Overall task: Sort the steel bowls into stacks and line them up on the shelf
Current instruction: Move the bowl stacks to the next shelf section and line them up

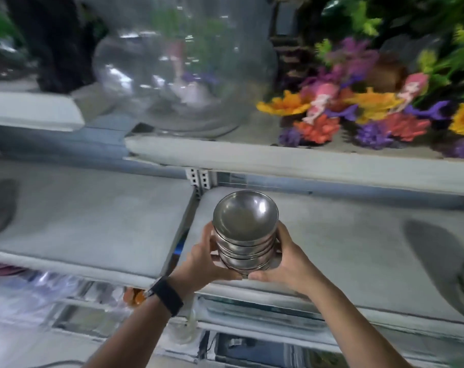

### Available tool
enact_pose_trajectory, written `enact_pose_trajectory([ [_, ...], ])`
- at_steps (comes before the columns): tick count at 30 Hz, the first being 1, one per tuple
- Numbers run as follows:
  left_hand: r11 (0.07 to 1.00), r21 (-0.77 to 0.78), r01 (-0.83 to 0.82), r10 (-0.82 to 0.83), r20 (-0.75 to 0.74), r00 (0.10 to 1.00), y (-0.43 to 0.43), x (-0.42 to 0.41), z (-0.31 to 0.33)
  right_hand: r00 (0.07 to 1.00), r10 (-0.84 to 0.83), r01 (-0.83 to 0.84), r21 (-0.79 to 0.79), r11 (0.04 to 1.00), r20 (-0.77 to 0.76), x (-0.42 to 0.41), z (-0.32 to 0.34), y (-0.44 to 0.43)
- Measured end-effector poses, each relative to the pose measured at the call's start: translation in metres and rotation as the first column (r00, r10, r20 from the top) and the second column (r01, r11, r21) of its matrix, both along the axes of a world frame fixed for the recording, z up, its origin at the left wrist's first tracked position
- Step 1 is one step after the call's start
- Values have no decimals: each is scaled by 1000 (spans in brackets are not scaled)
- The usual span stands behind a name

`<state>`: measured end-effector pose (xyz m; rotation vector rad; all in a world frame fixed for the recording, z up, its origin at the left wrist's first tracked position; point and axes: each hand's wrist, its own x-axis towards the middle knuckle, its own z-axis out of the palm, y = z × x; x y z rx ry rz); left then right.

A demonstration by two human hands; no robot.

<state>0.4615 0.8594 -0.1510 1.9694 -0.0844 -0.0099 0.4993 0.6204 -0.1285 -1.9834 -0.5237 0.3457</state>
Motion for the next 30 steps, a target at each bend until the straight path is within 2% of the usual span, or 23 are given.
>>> enact_pose_trajectory([
  [6,997,-17,-75,75,23,997,82,-33,-6,998,54,-54,20,998,-22,-22,2,82],
  [11,996,-52,-68,70,38,997,150,-61,-1,997,73,-73,-8,997,-24,-40,3,153],
  [17,994,-20,-110,111,58,992,235,-94,1,994,105,-105,-10,994,-25,-58,3,238],
  [23,979,-36,-202,203,45,978,307,-117,4,984,171,-172,-37,984,-45,-61,0,317],
  [30,959,-26,-283,283,15,959,367,-120,9,965,246,-243,50,969,-90,-44,-11,387],
])
